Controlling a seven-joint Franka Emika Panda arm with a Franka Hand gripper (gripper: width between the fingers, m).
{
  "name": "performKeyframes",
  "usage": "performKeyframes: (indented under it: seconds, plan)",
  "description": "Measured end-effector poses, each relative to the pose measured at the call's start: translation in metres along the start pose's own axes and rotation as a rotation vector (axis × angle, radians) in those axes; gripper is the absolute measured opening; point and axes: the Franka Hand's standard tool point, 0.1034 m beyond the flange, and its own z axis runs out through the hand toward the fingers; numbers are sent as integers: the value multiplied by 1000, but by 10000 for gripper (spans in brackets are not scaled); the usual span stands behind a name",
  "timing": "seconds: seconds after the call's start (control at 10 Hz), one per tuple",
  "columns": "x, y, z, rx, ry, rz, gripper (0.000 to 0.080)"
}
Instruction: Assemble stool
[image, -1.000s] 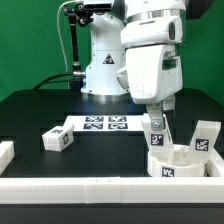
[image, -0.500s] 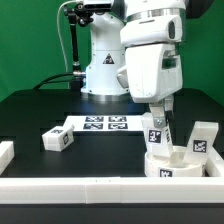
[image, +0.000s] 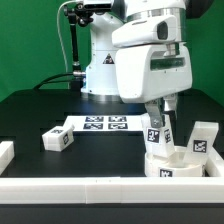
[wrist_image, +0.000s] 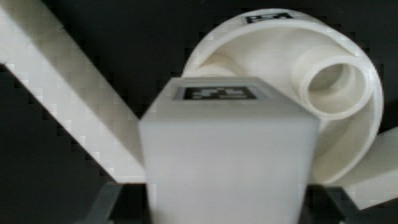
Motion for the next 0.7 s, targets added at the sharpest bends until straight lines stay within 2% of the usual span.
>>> performKeyframes:
  seconds: [0.2,0.7]
  plan:
    - [0,0,0,1,1,125,342]
    - [4,-1,2,8,15,674,342]
